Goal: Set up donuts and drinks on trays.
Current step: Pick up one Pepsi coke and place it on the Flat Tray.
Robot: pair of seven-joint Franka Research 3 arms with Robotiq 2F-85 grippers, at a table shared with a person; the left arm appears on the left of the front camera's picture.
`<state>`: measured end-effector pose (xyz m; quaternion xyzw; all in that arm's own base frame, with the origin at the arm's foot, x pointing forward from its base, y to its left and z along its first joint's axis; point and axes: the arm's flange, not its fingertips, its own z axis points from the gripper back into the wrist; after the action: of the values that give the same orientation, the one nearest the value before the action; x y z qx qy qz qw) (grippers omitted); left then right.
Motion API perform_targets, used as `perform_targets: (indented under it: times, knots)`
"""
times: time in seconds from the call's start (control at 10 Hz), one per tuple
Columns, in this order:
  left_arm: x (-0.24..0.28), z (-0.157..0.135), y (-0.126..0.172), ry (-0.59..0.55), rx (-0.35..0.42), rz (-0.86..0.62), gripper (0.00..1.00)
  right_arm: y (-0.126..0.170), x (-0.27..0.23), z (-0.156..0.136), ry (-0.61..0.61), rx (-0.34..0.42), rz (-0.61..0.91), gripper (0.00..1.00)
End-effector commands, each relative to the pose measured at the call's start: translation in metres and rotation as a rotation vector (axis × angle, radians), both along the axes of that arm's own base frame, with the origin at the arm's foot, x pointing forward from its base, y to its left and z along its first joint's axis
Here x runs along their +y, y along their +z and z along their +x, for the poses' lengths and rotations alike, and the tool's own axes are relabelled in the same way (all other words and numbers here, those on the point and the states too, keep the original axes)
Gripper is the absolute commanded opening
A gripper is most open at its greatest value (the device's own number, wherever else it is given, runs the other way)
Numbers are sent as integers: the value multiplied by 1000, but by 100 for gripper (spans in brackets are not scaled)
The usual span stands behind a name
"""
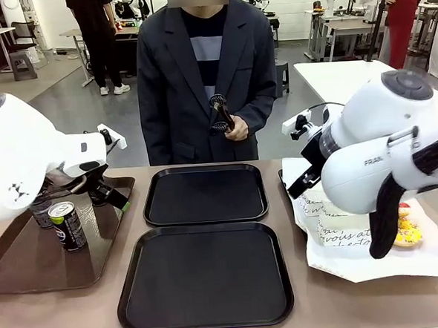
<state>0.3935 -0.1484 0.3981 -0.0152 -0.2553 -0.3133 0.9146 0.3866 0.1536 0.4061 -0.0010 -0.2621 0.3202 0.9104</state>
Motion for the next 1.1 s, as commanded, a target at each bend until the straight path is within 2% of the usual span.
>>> perform_targets:
  times: [0.0, 0.2, 0.3, 0.5, 0.6, 0.7, 0.8, 0.9, 1.0]
  knots:
    - [55, -96, -4, -26, 88, 7, 100, -4, -63, -124, -29, 66, -57, 100]
    - [70, -136, -8, -34, 150, 16, 100, 1, -90, -181, -31, 63, -90, 100]
    - [73, -149, -6, -51, 174, 15, 100, 0, -93, -194, -14, 77, -102, 100]
    - [73, -159, 1, -83, 134, 17, 100, -4, -95, -177, -4, 102, -68, 100]
    - [70, -172, 3, -115, 112, 63, 100, -8, -91, -172, 10, 107, -95, 100]
    - [69, -175, 2, -99, 61, 95, 100, -8, -88, -162, 18, 60, -130, 100]
    - [65, -156, -3, -31, -50, 184, 100, 113, -60, -93, -29, 114, -85, 100]
    - [38, -73, 96, -93, 124, 59, 100, 113, -60, -93, -29, 114, -85, 100]
    - [38, -73, 96, -93, 124, 59, 100, 113, -60, -93, -29, 114, -85, 100]
